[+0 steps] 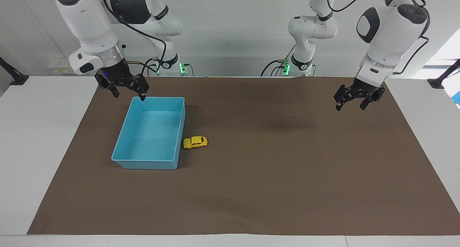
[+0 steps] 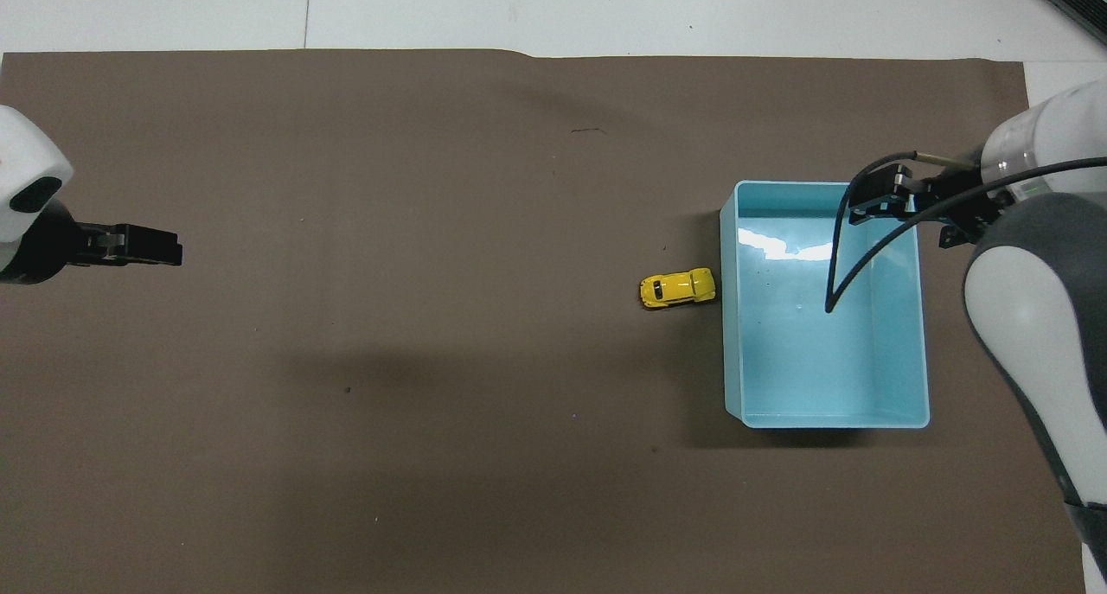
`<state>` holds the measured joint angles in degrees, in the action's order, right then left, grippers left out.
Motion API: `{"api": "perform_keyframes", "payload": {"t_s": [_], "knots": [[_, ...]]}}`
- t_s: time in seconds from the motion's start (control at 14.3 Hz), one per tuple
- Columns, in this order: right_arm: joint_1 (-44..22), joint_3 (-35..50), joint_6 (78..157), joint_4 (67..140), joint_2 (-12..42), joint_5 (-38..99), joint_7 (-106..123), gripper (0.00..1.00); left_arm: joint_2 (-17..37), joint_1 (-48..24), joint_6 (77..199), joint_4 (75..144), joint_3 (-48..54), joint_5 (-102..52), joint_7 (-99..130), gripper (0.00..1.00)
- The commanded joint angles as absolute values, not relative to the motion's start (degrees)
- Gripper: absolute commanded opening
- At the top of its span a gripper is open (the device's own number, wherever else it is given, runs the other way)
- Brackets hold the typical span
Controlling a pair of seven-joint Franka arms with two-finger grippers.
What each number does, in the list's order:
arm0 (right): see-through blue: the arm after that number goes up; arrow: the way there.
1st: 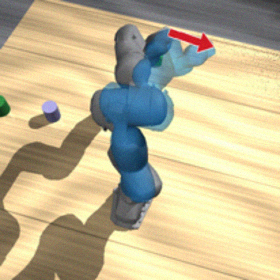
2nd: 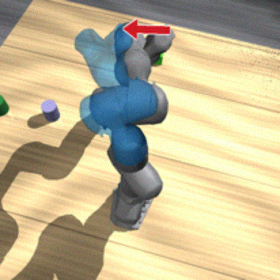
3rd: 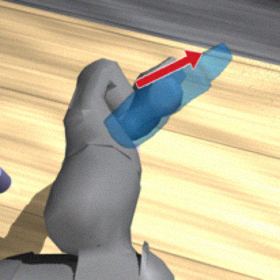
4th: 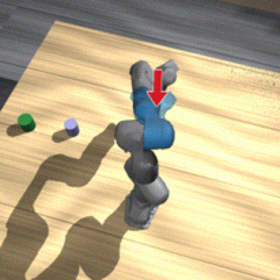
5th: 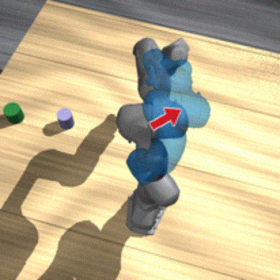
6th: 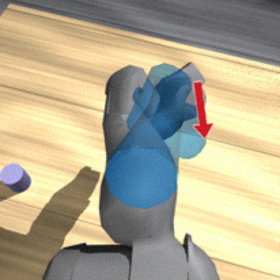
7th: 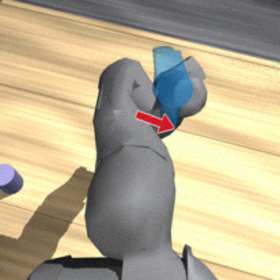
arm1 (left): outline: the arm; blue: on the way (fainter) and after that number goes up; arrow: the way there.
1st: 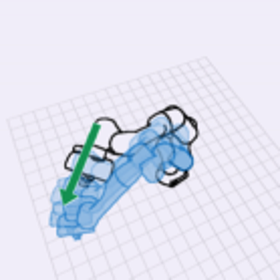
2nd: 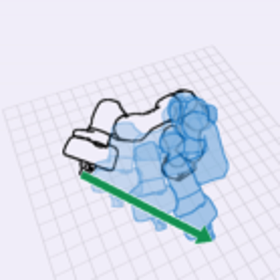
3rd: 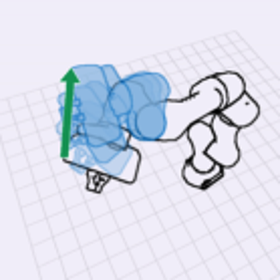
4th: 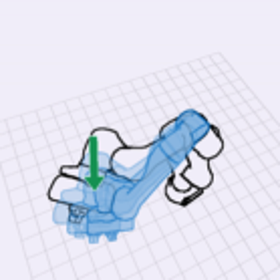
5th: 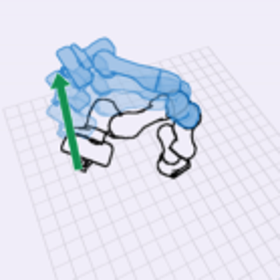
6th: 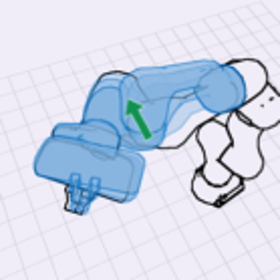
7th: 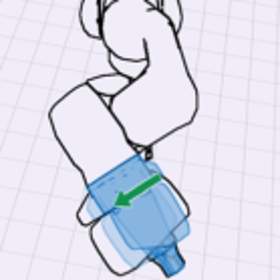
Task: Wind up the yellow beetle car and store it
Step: 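Move the right gripper down beside the car at the bin edge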
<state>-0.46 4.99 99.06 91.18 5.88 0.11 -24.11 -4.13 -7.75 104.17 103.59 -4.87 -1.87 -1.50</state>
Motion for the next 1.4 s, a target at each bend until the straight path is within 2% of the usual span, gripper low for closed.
{"api": "perform_keyframes", "payload": {"t_s": [0.0,0.35,0.77,0.91,1.33], "knots": [[-1.7,5.3,101.2,94.0,4.7,1.0,-30.9,1.0,-4.3,-7.0,96.7,97.8,-4.0,-0.9,-2.5,1.0],[-2.2,5.4,102.6,97.1,4.8,1.0,-46.4,1.0,-4.6,-7.2,87.7,92.8,-3.4,1.7,-2.5,1.0],[-7.7,5.4,111.1,104.7,4.9,0.9,-73.3,1.0,-4.8,-7.0,88.7,92.5,-4.0,0.6,-2.5,1.0],[-9.5,5.4,114.1,105.4,5.7,-0.3,-81.1,1.0,-4.9,-7.0,88.7,92.5,-4.1,0.5,-2.6,1.0],[-8.5,5.4,118.7,104.9,8.1,0.9,-102.7,1.0,-5.7,-7.1,88.7,92.6,-3.3,0.6,-2.0,1.0]]}}
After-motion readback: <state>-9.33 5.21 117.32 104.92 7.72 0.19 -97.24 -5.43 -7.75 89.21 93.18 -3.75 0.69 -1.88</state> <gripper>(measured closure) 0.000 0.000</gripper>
